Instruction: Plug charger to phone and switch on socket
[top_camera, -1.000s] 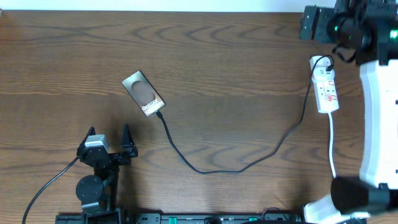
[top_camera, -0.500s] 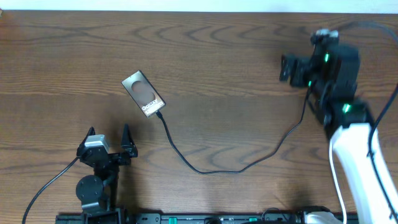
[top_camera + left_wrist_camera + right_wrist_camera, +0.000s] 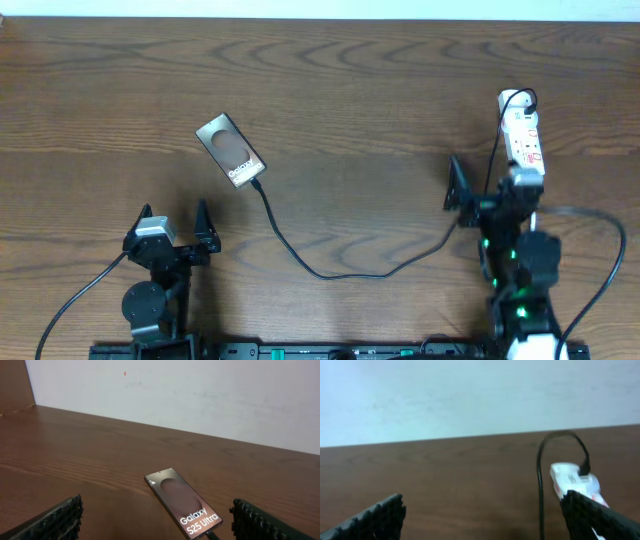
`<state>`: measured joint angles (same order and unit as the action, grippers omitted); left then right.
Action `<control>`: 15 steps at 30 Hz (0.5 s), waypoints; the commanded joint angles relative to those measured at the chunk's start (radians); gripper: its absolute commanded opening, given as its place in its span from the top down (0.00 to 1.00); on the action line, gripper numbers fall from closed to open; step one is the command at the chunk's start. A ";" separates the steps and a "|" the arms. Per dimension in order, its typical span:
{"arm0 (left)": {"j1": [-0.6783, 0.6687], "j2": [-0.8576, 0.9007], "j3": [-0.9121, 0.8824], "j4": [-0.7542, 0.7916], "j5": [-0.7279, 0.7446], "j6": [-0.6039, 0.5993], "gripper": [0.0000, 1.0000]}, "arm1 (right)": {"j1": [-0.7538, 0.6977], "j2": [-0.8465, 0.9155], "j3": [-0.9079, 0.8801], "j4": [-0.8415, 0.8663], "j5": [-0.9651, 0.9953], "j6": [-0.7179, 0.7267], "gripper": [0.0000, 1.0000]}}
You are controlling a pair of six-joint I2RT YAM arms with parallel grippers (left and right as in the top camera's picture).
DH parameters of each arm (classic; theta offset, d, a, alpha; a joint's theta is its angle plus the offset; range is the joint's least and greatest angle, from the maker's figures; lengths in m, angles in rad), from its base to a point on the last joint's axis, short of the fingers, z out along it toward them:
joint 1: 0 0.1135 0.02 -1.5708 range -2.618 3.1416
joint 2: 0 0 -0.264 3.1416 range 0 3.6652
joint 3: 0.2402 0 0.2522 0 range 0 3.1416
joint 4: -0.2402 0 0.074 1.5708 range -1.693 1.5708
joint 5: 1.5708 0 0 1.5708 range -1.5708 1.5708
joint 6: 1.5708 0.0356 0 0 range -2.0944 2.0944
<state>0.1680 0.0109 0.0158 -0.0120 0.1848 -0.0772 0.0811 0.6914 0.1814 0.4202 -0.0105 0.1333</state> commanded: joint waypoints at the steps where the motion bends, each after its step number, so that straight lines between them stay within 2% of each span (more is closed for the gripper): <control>1: -0.002 -0.007 -0.012 -0.043 0.012 0.010 0.07 | 0.007 -0.124 -0.125 0.040 0.013 0.007 0.01; 3: -0.002 -0.007 -0.012 -0.043 0.012 0.010 0.07 | 0.006 -0.188 -0.179 0.031 0.022 0.007 0.01; 15: -0.002 -0.007 -0.012 -0.043 0.012 0.010 0.07 | 0.007 -0.379 -0.176 -0.264 0.035 -0.030 0.01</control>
<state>0.1680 0.0109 0.0158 -0.0124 0.1848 -0.0772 0.0811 0.3420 0.0063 0.1947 0.0109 0.1196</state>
